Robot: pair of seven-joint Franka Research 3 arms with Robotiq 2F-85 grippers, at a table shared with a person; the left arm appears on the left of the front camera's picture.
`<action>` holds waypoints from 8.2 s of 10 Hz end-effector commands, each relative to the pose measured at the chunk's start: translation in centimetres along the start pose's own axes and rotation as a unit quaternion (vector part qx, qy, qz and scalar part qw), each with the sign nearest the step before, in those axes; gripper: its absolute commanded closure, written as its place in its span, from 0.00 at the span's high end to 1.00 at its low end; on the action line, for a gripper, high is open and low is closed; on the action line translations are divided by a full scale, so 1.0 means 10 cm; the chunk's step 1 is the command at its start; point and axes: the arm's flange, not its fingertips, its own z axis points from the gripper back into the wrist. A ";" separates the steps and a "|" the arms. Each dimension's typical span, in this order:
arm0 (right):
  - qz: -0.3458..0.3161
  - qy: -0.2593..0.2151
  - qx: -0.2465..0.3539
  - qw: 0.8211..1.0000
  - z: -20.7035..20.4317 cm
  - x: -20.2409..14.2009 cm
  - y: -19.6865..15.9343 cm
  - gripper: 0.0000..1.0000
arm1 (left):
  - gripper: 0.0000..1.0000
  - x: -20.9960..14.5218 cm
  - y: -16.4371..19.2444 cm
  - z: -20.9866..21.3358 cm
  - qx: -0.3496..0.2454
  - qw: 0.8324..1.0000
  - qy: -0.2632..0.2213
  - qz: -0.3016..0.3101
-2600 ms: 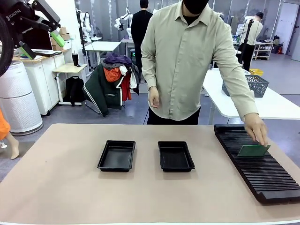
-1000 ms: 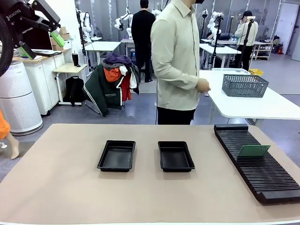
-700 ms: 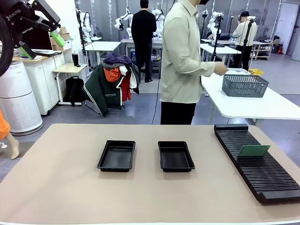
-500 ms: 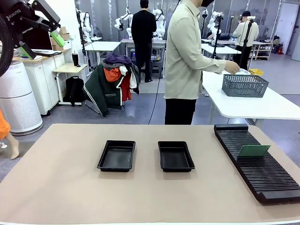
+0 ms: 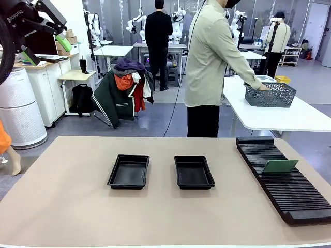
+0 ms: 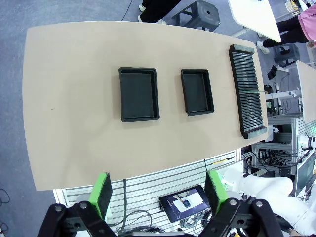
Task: Inspect and transfer BCBs to ESD trays.
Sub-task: Pick up the Blank PCB from the PCB Rack and place it in the left ESD tray.
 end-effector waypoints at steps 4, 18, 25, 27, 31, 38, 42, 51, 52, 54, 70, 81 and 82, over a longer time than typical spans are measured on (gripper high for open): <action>0.234 0.022 -0.053 0.971 -0.76 -0.04 -0.06 1.00 | 1.00 -0.01 0.01 0.00 0.003 1.000 0.002 0.001; 0.400 0.118 -0.122 0.901 -2.49 0.13 -0.52 1.00 | 1.00 -0.01 0.01 0.00 0.003 1.000 0.002 0.001; 0.412 0.104 -0.120 0.897 -2.93 0.03 -0.70 1.00 | 1.00 -0.01 0.01 0.00 0.003 1.000 0.002 0.001; 0.416 0.097 -0.106 0.898 -3.09 0.02 -0.77 1.00 | 1.00 -0.01 0.01 0.00 0.003 1.000 0.002 0.001; 0.414 0.087 -0.092 0.901 -3.32 0.00 -0.87 1.00 | 1.00 -0.01 0.01 0.00 0.003 1.000 0.002 0.001; 0.398 0.101 -0.080 0.908 -3.30 0.01 -0.80 1.00 | 1.00 -0.01 0.01 0.00 0.003 1.000 0.002 0.001; 0.410 0.106 -0.075 0.903 -3.35 0.02 -0.78 1.00 | 1.00 -0.01 0.01 0.00 0.003 1.000 0.002 0.001; 0.428 0.114 -0.077 0.893 -3.31 -0.10 -0.71 0.89 | 1.00 -0.01 0.01 0.00 0.003 1.000 0.002 0.001; 0.429 0.113 -0.076 0.893 -3.32 -0.09 -0.71 0.89 | 1.00 -0.01 0.01 0.00 0.003 1.000 0.002 0.001; 0.429 0.111 -0.077 0.893 -3.33 -0.09 -0.69 0.85 | 1.00 -0.01 0.01 0.00 0.003 1.000 0.002 0.001; 0.431 0.114 -0.085 0.891 -3.37 -0.06 -0.61 0.54 | 1.00 -0.01 0.01 0.00 0.003 1.000 0.002 0.001; 0.432 0.120 -0.083 0.890 -3.35 -0.07 -0.58 0.00 | 1.00 -0.01 0.01 0.00 0.003 1.000 0.002 0.001; 0.432 0.121 -0.083 0.890 -3.34 -0.07 -0.58 0.00 | 1.00 -0.01 0.01 0.00 0.003 1.000 0.002 0.001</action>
